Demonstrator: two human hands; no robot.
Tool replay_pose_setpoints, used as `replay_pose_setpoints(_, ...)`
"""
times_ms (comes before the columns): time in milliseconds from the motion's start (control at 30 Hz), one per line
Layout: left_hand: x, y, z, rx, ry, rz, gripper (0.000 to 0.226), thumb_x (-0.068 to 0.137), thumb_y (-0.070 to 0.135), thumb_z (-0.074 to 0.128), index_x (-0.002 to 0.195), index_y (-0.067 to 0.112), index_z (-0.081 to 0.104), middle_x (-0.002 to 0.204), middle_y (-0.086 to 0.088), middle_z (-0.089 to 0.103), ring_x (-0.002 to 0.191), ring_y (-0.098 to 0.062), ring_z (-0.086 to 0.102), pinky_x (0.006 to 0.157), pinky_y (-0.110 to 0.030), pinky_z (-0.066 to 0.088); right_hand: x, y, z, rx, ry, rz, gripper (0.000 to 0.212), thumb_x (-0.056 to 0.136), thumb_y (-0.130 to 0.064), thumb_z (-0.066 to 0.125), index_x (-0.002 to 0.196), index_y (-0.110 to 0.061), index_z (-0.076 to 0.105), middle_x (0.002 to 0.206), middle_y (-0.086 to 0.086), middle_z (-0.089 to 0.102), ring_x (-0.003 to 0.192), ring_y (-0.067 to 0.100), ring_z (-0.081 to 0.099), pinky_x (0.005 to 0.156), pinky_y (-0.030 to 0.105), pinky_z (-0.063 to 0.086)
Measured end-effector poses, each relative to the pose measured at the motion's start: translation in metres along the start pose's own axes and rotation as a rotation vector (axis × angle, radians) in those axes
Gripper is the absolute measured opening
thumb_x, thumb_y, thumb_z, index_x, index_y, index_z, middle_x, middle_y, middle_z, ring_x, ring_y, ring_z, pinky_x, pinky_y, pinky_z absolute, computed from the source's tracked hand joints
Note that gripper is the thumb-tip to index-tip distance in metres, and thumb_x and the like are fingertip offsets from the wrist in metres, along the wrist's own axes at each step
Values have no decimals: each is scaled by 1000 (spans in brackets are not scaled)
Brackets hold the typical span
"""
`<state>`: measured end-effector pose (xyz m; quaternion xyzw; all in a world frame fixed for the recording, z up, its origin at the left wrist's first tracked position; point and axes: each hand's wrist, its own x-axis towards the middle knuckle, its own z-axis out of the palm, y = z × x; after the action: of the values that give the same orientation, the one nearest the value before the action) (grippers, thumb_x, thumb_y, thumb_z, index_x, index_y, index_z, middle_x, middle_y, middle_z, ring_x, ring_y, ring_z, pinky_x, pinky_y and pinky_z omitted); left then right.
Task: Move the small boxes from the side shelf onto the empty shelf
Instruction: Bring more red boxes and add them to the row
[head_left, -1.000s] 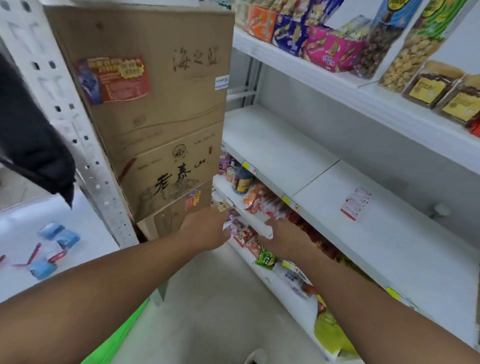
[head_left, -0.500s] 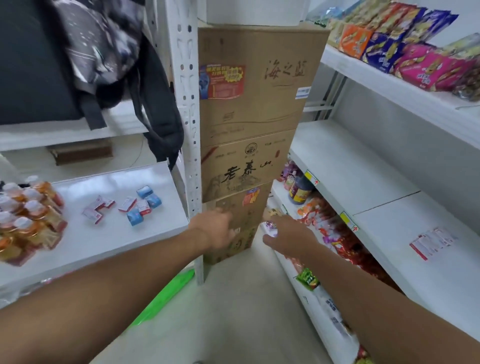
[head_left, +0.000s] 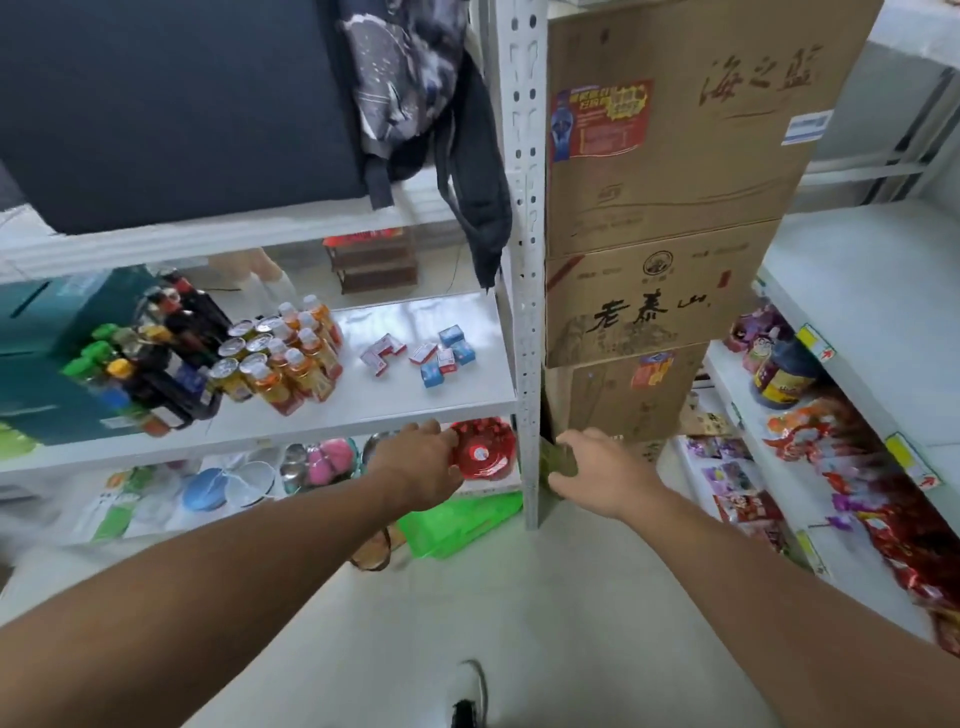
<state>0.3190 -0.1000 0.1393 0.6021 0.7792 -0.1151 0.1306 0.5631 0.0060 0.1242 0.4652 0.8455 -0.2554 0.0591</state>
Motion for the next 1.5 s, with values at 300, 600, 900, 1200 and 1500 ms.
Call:
replay_pose_setpoints(300, -38, -77, 2, -27, 80, -131, 59, 100, 57, 53, 149, 25, 51, 144, -5, 56, 129, -29, 55, 101, -48, 53, 17, -83, -1, -70, -4, -126, 58, 87, -58, 63, 140, -36, 56, 132, 2, 60, 122, 27, 62, 95, 42, 56)
replay_pose_setpoints(600, -37, -176, 16, -27, 112, -108, 61, 100, 61, 48, 149, 25, 49, 144, -5, 54, 130, -29, 53, 99, -48, 52, 46, -172, 26, -176, -14, -93, 55, 88, -55, 64, 139, -35, 59, 136, 1, 62, 120, 25, 63, 97, 39, 55)
replay_pose_setpoints(900, -17, -251, 18, -41, 104, -5, 61, 101, 58, 45, 152, 24, 45, 148, -7, 52, 133, -30, 51, 103, -49, 50, 86, -249, 45, -235, 10, -62, 60, 90, -54, 64, 145, -33, 52, 127, -1, 60, 113, 20, 62, 96, 43, 56)
replay_pose_setpoints(1200, 32, -261, 12, -25, 93, 53, 61, 101, 55, 52, 154, 25, 44, 151, -6, 52, 137, -30, 49, 104, -49, 51, 123, -257, 48, -248, 8, -58, 63, 94, -47, 64, 152, -30, 49, 135, 1, 59, 122, 23, 61, 100, 42, 54)
replay_pose_setpoints(1500, 109, -255, 9, -14, 49, -29, 63, 97, 50, 63, 153, 26, 46, 146, -6, 56, 130, -30, 57, 94, -46, 56, 225, -211, 34, -238, -22, -130, 67, 93, -46, 71, 154, -28, 48, 150, 2, 56, 130, 22, 60, 107, 45, 54)
